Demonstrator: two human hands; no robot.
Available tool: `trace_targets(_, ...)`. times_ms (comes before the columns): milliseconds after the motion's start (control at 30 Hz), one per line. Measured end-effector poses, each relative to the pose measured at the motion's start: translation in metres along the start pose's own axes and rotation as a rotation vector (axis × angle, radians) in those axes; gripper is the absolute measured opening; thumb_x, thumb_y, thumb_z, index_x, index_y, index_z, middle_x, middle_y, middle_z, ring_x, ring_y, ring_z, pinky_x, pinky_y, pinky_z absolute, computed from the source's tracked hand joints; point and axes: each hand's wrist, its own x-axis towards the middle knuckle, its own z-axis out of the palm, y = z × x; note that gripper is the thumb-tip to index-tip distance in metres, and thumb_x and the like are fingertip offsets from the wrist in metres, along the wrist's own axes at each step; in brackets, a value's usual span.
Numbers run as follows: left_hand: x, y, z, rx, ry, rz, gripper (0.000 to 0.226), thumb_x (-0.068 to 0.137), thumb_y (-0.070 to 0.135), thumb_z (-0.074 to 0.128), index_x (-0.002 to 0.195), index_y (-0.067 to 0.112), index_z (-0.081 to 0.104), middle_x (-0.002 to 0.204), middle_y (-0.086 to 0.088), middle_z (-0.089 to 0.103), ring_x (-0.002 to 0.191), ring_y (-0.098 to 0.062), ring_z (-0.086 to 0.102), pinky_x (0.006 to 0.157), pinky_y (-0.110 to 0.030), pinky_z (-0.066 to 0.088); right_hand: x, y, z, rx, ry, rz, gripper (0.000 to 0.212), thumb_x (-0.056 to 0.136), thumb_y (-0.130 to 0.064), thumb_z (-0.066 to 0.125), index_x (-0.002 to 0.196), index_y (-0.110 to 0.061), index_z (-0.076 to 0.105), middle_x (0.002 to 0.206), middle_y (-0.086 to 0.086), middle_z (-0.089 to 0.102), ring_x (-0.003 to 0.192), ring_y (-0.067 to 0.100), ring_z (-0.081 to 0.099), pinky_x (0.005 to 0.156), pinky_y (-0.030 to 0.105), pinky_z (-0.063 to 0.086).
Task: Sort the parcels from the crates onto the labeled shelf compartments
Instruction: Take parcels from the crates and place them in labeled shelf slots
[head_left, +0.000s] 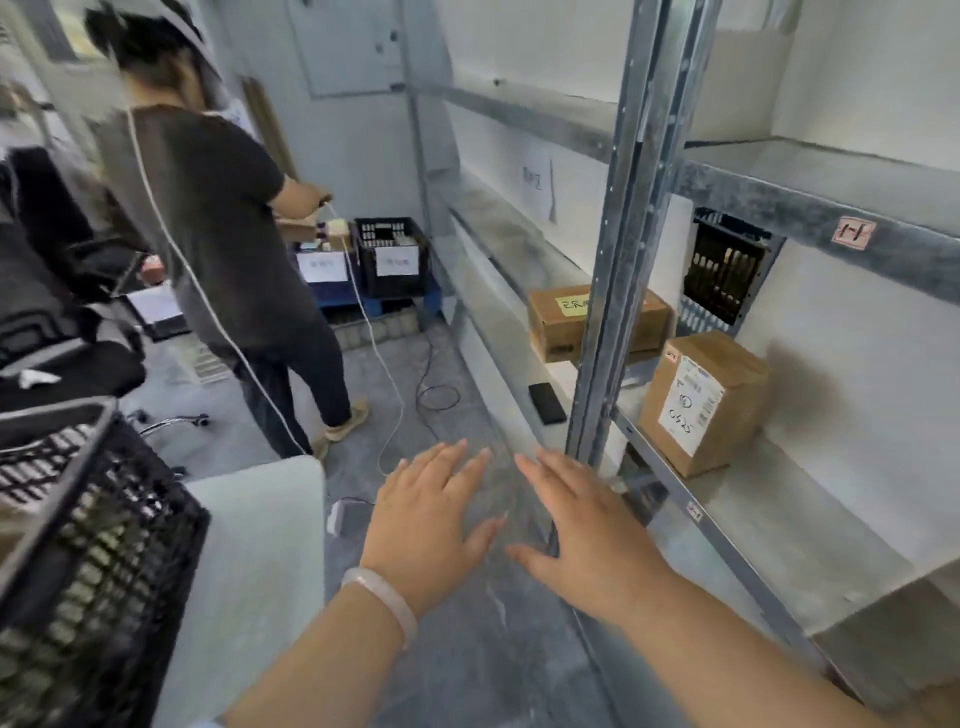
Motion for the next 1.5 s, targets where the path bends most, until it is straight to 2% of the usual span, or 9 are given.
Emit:
trace_targets(300,-0.134,-0.086,-0.091,0.119,0.144,-0.365,0.066,0.082,0.061,0.048,0.138,0.026,0.055,0.137,-0.001,0.061,0.126,-0.025,0.058,0.1,-0.049,0.051,0.029,-0.15,0.036,0.076,-0.089,-0.358,0.078,0.092,-0.056,0.051,0.154,-0.037,0.007,0.161,-0.016,0.001,0.149,0.006,-0.002,0.117,0.021,-0.004)
trace_targets(467,-0.212,-0.134,-0.125,0.15,0.158,-0.56,0.072,0.085,0.068,0.036,0.149,0.036,0.039,0.152,0.01,0.044,0.143,-0.018,0.037,0.117,-0.042,0.034,0.033,-0.24,0.066,0.12,-0.135,-0.5,0.076,0.093,-0.051,0.052,0.153,-0.04,0.006,0.156,-0.023,0.002,0.147,0.002,-0.004,0.111,0.015,-0.003)
trace_targets(567,-0.255,-0.166,-0.138,0.163,0.134,-0.609,0.073,0.085,0.07,0.032,0.151,0.038,0.034,0.156,0.011,0.037,0.146,-0.017,0.031,0.119,-0.041,0.03,0.028,-0.293,0.087,0.146,-0.169,-0.552,0.074,0.093,-0.05,0.052,0.152,-0.042,0.006,0.159,-0.021,0.002,0.147,0.0,-0.002,0.113,0.017,0.001)
trace_targets(833,-0.344,-0.277,-0.171,0.086,0.092,-0.644,0.075,0.082,0.069,0.03,0.15,0.037,0.034,0.156,0.01,0.036,0.145,-0.016,0.03,0.117,-0.042,0.031,0.033,-0.416,0.137,0.192,-0.198,-0.49,0.075,0.093,-0.046,0.056,0.153,-0.038,0.012,0.16,-0.017,0.009,0.146,0.003,0.006,0.116,0.021,0.009)
trace_targets(967,-0.358,-0.327,-0.179,0.092,0.035,-0.622,0.07,0.093,0.06,0.047,0.154,0.036,0.025,0.16,0.01,0.028,0.148,-0.013,0.021,0.123,-0.035,0.02,0.042,-0.46,0.155,0.194,-0.191,-0.416,0.076,0.092,-0.045,0.057,0.152,-0.04,0.011,0.159,-0.018,0.01,0.146,0.002,0.007,0.12,0.026,0.015)
trace_targets(1133,-0.351,-0.357,-0.176,0.035,0.018,-0.622,0.07,0.095,0.058,0.049,0.155,0.034,0.022,0.161,0.011,0.024,0.148,-0.011,0.018,0.121,-0.028,0.016,0.052,-0.483,0.171,0.137,-0.27,-0.372,0.078,0.092,-0.045,0.057,0.152,-0.041,0.008,0.159,-0.019,0.009,0.146,0.004,0.009,0.119,0.028,0.02)
trace_targets(1267,-0.334,-0.37,-0.154,-0.076,-0.155,-0.681,0.072,0.093,0.056,0.053,0.155,0.036,0.021,0.16,0.008,0.027,0.147,-0.017,0.025,0.12,-0.037,0.027,0.079,-0.475,0.182,0.101,-0.289,-0.301,0.078,0.091,-0.047,0.058,0.154,-0.036,0.013,0.158,-0.015,0.019,0.145,0.008,0.02,0.115,0.033,0.031)
trace_targets(1433,-0.312,-0.382,-0.13,-0.299,-0.316,-0.879,0.073,0.089,0.053,0.058,0.153,0.036,0.026,0.15,0.002,0.041,0.138,-0.024,0.039,0.113,-0.043,0.038,0.117,-0.475,0.194,-0.038,-0.451,-0.281,0.077,0.091,-0.046,0.055,0.155,-0.029,0.014,0.154,-0.009,0.03,0.137,0.015,0.035,0.102,0.036,0.045)
trace_targets(1500,-0.306,-0.391,-0.123,-0.3,-0.412,-0.96,0.073,0.082,0.058,0.056,0.148,0.034,0.034,0.139,0.0,0.052,0.127,-0.025,0.05,0.106,-0.046,0.045,0.131,-0.482,0.201,-0.152,-0.534,-0.251,0.075,0.091,-0.045,0.053,0.154,-0.025,0.018,0.145,-0.002,0.041,0.126,0.02,0.047,0.09,0.036,0.049)
